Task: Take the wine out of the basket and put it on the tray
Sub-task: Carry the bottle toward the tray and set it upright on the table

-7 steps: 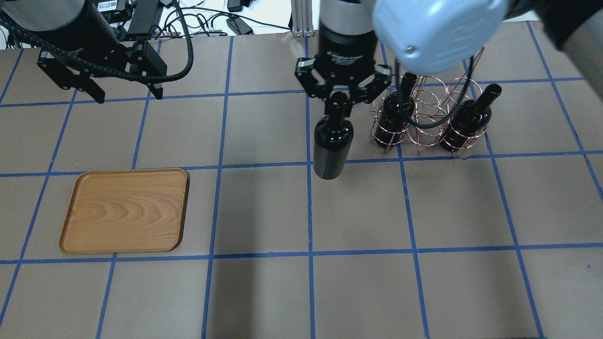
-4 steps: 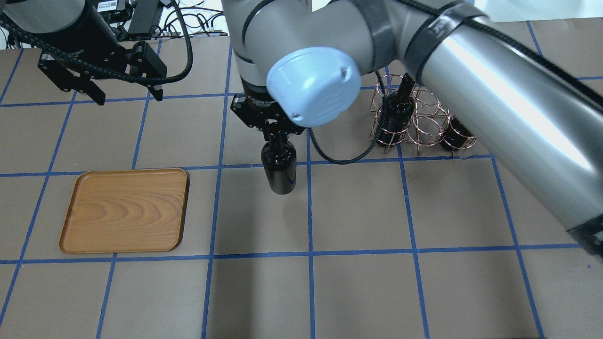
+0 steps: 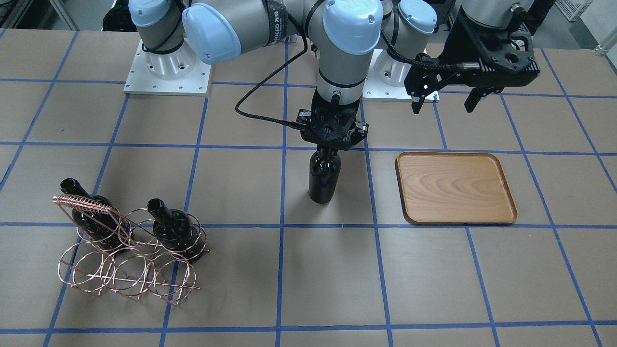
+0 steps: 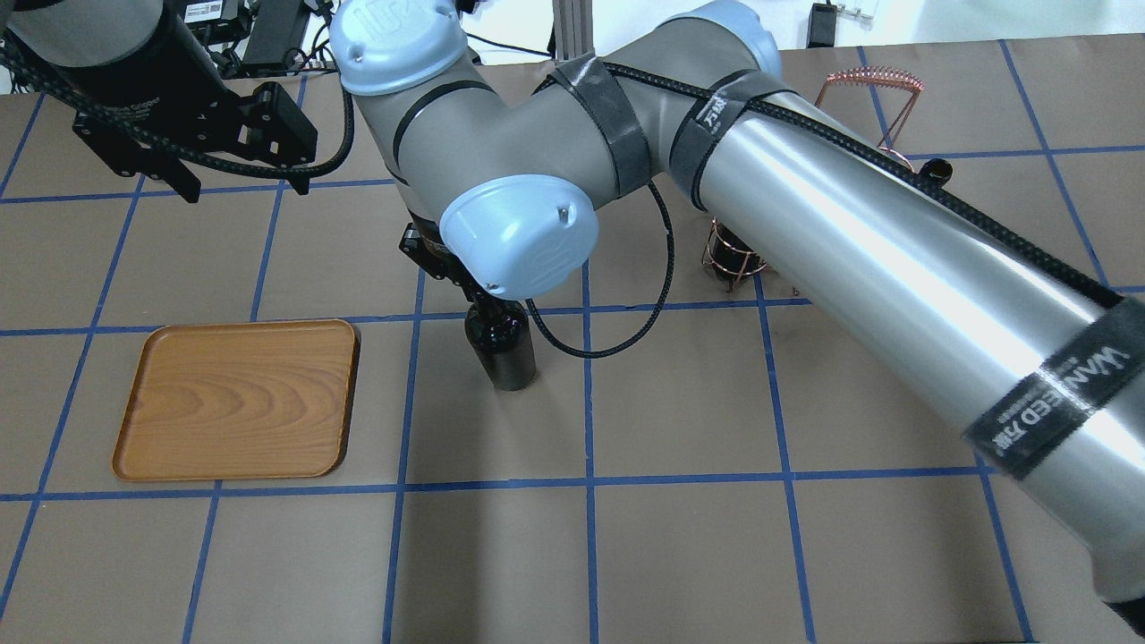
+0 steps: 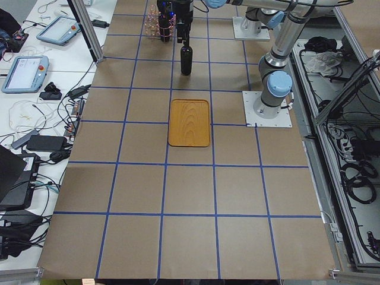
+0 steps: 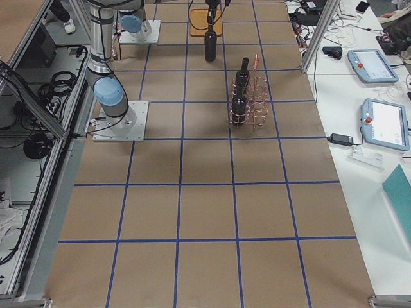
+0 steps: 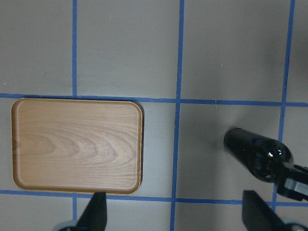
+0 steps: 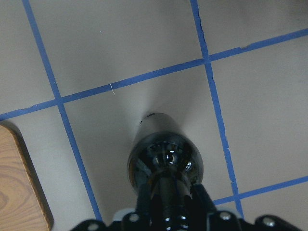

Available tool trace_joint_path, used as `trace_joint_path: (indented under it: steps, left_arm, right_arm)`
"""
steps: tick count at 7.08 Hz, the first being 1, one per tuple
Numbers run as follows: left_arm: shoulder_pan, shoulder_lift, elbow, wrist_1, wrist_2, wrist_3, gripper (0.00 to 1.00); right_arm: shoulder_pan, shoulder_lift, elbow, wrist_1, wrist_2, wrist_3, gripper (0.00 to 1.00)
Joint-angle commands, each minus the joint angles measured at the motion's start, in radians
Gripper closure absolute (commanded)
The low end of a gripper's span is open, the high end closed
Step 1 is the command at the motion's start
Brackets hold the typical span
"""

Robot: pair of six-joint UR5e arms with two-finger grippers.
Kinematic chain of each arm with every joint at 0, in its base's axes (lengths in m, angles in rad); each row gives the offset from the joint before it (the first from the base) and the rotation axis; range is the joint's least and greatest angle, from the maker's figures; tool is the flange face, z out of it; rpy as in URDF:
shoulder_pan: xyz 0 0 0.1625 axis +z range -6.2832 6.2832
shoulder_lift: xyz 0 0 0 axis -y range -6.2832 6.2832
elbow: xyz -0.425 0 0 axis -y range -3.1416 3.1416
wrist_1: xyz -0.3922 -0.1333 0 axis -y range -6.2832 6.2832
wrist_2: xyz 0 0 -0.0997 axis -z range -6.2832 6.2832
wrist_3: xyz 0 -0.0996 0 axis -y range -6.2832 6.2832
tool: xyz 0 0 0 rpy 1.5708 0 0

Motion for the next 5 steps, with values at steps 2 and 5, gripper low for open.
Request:
trace_joint_path:
  steps: [2, 5]
  left_arm:
    - [-0.001, 0.001, -0.002, 0.002, 0.004, 0.0, 0.0]
    - [-0.035, -0.038, -0.008, 0.02, -0.019, -0.018, 0.0]
  right_arm:
    - [-0.032, -0.031, -0.009, -0.002, 0.016, -0.017, 0.0]
    - [-0.329, -0.208, -0.017, 0.101, -0.004, -0.597, 0.0]
